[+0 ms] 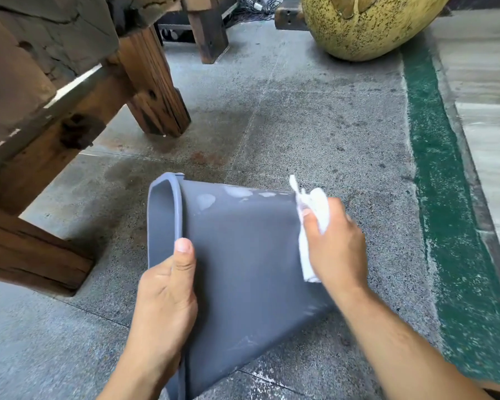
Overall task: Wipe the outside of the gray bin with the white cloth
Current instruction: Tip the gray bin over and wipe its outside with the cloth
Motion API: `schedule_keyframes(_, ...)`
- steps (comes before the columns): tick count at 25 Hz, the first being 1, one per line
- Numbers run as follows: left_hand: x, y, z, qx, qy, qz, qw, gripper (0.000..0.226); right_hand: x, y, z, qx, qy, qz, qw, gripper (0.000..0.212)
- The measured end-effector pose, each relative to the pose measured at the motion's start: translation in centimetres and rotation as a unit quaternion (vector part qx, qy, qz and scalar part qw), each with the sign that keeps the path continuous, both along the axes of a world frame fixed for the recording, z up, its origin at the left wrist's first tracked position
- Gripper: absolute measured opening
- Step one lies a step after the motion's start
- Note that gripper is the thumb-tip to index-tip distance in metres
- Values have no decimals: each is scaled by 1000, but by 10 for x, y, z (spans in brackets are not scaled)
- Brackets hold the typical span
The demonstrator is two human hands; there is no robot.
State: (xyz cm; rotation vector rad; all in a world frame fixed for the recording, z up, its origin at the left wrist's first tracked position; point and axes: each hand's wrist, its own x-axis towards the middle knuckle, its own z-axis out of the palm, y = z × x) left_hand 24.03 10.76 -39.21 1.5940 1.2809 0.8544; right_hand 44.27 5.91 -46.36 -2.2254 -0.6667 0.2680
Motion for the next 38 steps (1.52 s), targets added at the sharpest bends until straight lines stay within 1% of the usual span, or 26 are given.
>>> schedule_keyframes(1, -3, 2, 1, -17, -15, 14, 1000, 59, 13, -4, -2, -36, 23, -18, 999, 29)
schedule_keyframes(2, -7, 6, 0, -43, -33, 27, 998, 63, 24, -7, -3, -64, 45, -30, 996, 29)
schedule_keyframes(3, -9, 10, -1, -71, -47, 35, 996, 60, 32, -9, -4, -84, 62, -37, 994, 28)
schedule_keyframes(4, -12, 15, -5, -90, -52, 40, 994, 59, 37, -11, -3, -95, 70, -41, 992, 27)
schedule_keyframes(6, -15, 22, -9, -117, -54, 36, 991, 70, 39, -11, 2, -99, 47, -39, 993, 23)
schedule_keyframes(7, -15, 26, -11, -131, -57, 43, 989, 72, 37, -9, 5, -87, 22, -37, 995, 23)
schedule_keyframes(9, -11, 29, -14, -155, -54, 33, 986, 67, 30, -5, 13, -47, -12, -24, 999, 26)
schedule_keyframes(11, -5, 27, -17, -163, -52, 10, 985, 60, 20, 0, 19, -16, -13, 7, 1000, 29)
schedule_keyframes(14, -4, 26, -33, -168, -45, -43, 984, 52, 2, 7, 17, -32, 11, 70, 997, 21)
schedule_keyframes(17, -11, 28, -49, -180, -6, -78, 981, 61, -9, 8, 15, -54, 32, 133, 989, 19)
schedule_keyframes(19, -20, 34, -53, -177, 11, -73, 981, 63, -10, 7, 17, -58, 33, 164, 984, 19)
schedule_keyframes(21, -28, 44, -53, -182, 14, -66, 981, 62, -9, 4, 18, -52, 30, 178, 982, 21)
schedule_keyframes(23, -36, 54, -48, -217, 16, -77, 973, 66, -8, 3, 17, -27, 35, 185, 982, 24)
schedule_keyframes(24, -39, 58, -43, -245, 5, -77, 966, 70, -9, 3, 18, -6, 43, 188, 981, 26)
schedule_keyframes(27, -40, 65, -28, -331, -66, -63, 939, 81, -15, 3, 25, 56, 59, 189, 979, 29)
schedule_keyframes(30, -33, 66, -20, -368, -75, -45, 926, 89, -33, 4, 27, 80, 53, 196, 976, 21)
schedule_keyframes(31, -31, 65, -20, -376, -74, -43, 923, 86, -44, 5, 27, 84, 57, 204, 974, 17)
schedule_keyframes(33, -21, 57, -17, -383, -63, -28, 921, 72, -66, 4, 25, 83, 48, 226, 969, 14)
schedule_keyframes(36, -10, 49, -15, -370, -56, 1, 927, 48, -99, 0, 23, 107, 42, 255, 960, 21)
schedule_keyframes(38, -7, 47, -12, -363, -64, 25, 929, 41, -114, -4, 24, 140, 67, 269, 951, 26)
